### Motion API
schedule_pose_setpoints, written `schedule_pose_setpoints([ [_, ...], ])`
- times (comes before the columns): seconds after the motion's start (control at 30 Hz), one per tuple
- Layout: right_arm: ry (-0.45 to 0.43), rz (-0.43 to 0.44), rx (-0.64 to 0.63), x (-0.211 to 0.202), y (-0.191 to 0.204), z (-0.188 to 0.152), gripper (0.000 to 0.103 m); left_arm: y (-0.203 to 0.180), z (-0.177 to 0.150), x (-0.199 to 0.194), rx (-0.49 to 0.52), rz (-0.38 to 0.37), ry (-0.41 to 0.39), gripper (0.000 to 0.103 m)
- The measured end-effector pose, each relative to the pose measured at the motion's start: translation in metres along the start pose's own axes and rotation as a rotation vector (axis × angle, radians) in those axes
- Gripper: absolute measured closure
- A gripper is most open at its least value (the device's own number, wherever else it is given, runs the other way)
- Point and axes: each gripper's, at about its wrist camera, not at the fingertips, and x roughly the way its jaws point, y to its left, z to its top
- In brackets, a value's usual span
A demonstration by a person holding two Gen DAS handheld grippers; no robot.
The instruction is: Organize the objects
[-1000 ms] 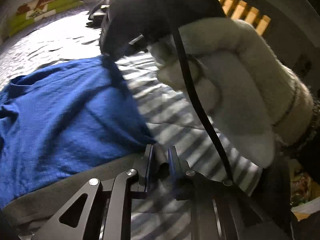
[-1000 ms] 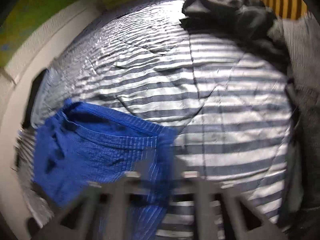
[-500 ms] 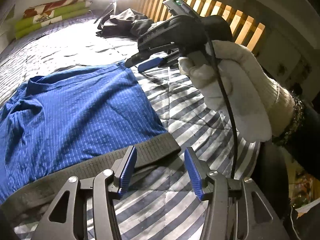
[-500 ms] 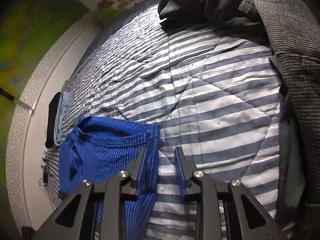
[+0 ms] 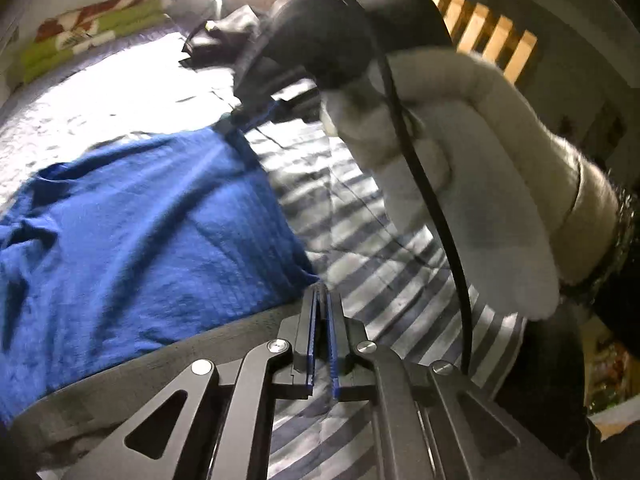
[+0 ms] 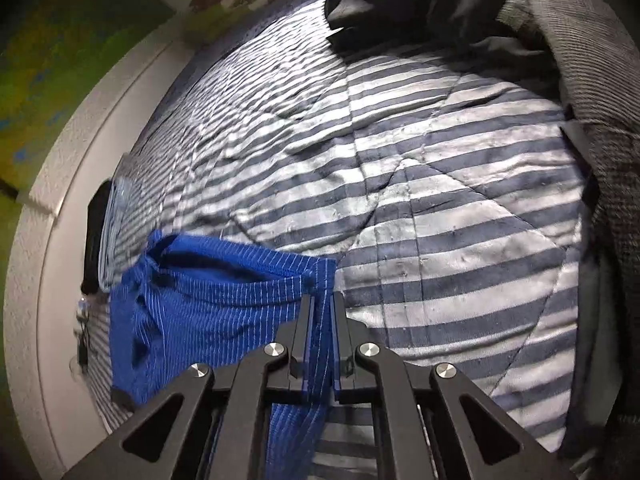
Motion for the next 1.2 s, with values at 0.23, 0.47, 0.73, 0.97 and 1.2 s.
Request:
schedule_pose_setpoints([
  [0.23, -0.069, 0.063, -0.002, -0.032, 0.051, 0.003, 0.101, 0.032, -0.019, -0.072, -0.100, 0.003, -0.156, 0.099],
  [0.47, -0.077, 0.089, -0.134, -0.027, 0.149, 0.006, 0.101, 0.108, -0.069, -0.150, -0.279, 0.076, -0.266, 0.099],
  [0.73, -0.054, 0.055, -0.312, 0.028, 0.276, -0.019, 0.102, 0.176, -0.139, -0.213, -0.463, 0.132, -0.364, 0.099],
  [0.97, 0.014, -0.027, -0.410, 0.100, 0.344, -0.043, 0.102, 0.230, -0.195, -0.224, -0.587, 0.170, -0.398, 0.099],
  [1.2, 0.060, -0.096, -0.482, 0.153, 0.381, -0.061, 0.102, 0.268, -0.228, -0.217, -0.677, 0.186, -0.405, 0.099],
])
